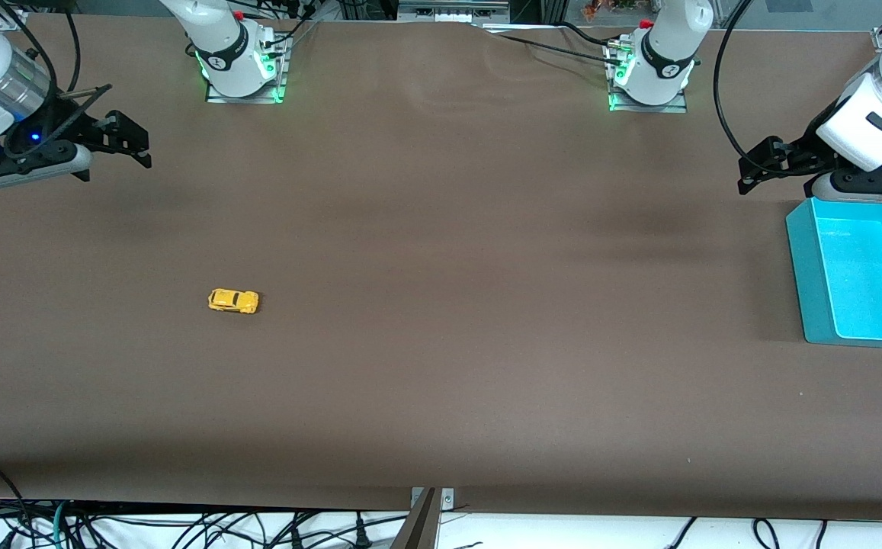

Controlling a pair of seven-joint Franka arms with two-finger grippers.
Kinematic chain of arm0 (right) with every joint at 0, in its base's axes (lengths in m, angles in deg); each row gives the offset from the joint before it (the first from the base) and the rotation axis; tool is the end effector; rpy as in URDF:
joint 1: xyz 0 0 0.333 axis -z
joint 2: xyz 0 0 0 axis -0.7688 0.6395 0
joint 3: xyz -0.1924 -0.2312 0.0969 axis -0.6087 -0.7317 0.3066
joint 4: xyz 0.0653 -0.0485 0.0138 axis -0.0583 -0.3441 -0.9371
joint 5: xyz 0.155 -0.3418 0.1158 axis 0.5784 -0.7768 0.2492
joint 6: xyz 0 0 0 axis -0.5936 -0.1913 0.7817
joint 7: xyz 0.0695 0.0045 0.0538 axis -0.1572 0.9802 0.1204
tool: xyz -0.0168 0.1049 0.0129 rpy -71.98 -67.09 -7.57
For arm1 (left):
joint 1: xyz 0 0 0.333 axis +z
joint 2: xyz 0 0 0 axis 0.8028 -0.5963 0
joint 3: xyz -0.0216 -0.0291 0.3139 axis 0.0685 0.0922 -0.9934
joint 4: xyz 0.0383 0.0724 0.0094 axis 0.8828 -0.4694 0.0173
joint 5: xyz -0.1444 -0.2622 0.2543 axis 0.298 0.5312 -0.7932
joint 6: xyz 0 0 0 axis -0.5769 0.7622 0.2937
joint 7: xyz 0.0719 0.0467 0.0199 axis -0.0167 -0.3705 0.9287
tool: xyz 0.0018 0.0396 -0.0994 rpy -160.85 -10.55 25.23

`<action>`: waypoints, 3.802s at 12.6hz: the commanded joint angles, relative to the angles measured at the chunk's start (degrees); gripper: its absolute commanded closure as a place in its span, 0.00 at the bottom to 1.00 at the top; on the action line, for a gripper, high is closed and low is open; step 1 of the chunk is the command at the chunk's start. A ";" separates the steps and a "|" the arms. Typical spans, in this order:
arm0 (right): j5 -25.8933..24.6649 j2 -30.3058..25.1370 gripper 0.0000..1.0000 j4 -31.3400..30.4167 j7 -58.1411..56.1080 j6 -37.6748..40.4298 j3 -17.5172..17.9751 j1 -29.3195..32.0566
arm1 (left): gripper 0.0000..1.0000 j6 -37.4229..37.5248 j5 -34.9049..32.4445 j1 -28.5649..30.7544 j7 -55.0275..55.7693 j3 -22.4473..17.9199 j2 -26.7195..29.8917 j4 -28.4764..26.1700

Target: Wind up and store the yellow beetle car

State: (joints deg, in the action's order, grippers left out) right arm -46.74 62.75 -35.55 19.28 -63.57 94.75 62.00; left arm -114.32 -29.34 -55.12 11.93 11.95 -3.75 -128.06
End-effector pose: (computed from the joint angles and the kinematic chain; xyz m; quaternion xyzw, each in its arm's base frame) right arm 0.5083 0.0421 0.5673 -0.9934 -0.1133 0.0093 0.0147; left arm 0.5412 -0.0503 0.5995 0.9999 -0.0091 -0.0019 0.0082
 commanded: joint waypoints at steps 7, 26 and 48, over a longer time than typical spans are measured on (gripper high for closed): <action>0.69 -0.18 0.00 -0.28 0.04 1.48 -0.34 0.20 | 0.00 0.58 -0.77 0.15 0.51 0.40 -0.65 1.63; -1.32 6.74 0.00 -14.41 -33.11 -18.51 -0.16 0.20 | 0.00 0.49 -0.77 0.76 0.07 0.31 -0.91 1.54; -10.12 38.40 0.17 -8.81 -70.80 -53.01 0.28 -1.65 | 0.00 1.46 -0.85 0.59 0.07 0.49 -5.92 8.39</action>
State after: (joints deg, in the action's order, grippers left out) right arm -56.23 99.73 -45.89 -51.74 -116.19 94.89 60.80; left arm -114.26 -29.34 -54.61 11.93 12.06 -9.08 -121.41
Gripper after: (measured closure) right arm 0.128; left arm 0.000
